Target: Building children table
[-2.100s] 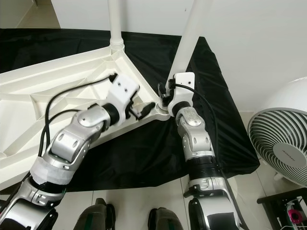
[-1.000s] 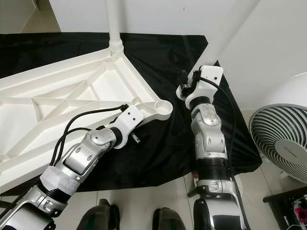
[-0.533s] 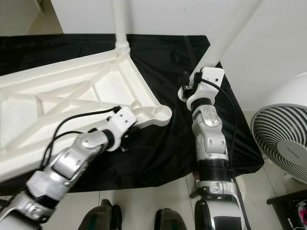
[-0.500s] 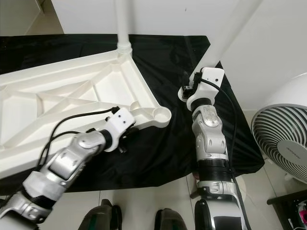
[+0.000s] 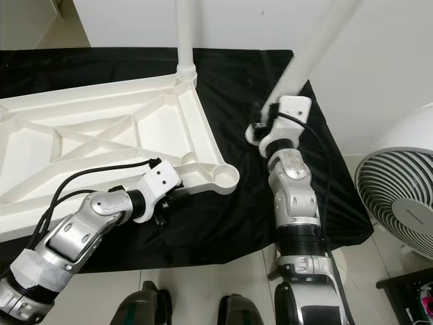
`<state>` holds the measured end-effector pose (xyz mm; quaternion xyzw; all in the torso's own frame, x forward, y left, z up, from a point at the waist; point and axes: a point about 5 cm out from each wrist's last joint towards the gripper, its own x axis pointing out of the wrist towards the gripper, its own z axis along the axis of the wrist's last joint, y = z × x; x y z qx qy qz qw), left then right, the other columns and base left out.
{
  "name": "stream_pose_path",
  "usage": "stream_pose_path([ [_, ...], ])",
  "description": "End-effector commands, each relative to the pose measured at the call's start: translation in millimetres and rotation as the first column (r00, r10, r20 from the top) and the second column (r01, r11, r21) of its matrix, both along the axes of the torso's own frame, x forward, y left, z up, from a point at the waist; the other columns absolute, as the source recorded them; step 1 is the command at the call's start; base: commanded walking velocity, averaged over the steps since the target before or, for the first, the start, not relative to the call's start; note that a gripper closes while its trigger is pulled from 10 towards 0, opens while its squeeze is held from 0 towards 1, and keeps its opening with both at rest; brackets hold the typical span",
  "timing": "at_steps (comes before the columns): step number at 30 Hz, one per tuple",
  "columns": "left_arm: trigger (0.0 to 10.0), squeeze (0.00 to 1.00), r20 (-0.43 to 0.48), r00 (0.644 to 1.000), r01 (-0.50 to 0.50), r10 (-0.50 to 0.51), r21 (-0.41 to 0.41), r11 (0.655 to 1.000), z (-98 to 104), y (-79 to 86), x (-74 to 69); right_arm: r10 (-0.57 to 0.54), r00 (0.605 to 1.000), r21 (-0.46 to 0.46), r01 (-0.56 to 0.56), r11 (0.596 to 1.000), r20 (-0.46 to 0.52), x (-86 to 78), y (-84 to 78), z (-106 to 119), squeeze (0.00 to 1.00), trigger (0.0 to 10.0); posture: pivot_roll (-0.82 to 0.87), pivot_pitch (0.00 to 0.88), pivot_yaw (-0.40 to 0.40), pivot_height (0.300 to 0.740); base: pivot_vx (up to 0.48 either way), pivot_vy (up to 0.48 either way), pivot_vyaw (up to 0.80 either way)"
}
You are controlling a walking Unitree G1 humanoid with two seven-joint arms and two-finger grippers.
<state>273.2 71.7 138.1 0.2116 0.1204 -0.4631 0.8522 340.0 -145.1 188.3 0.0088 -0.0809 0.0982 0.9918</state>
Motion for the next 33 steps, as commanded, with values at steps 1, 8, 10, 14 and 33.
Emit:
stream_pose_path([
  [1, 10.0, 1.00, -0.014, 1.000, -0.014, 0.014, 0.015, 1.000, -3, 4.0, 0.2, 0.003, 1.000, -0.008, -0.003, 1.000, 0.006, -1.6, -0.9, 2, 0.00, 10.0, 0.00, 0.068, -0.001, 0.740, 0.000, 0.000, 0.00],
  [8, 10.0, 0.00, 0.055, 0.996, -0.073, 0.077, -0.066, 0.995, 29, 10.2, 7.1, 0.112, 0.994, -0.134, -0.113, 0.985, -0.018, -10.2, 16.2, -6, 0.00, 10.0, 0.01, 0.070, -0.016, 0.740, 0.000, 0.000, 0.00],
  [10, 10.0, 0.00, 0.057, 0.995, -0.077, 0.081, -0.075, 0.994, 30, 10.6, 7.3, 0.117, 0.993, -0.140, -0.117, 0.983, -0.012, -10.9, 17.0, -6, 0.00, 10.0, 0.01, 0.070, -0.016, 0.740, 0.000, 0.000, 0.00],
  [14, 10.0, 0.00, 0.078, 0.990, -0.111, 0.119, -0.103, 0.988, 36, 13.9, 8.7, 0.186, 0.982, -0.159, -0.181, 0.971, 0.019, -21.4, 25.2, -6, 0.00, 10.0, 0.02, 0.069, -0.023, 0.740, 0.000, 0.000, 0.00],
  [33, 10.0, 0.00, 0.107, 0.951, -0.263, 0.291, -0.219, 0.940, 43, 14.7, 17.0, 0.149, 0.989, -0.027, -0.149, 0.988, 0.013, -57.5, 27.6, -19, 0.00, 10.0, 0.03, 0.072, -0.023, 0.740, 0.000, 0.000, 0.00],
])
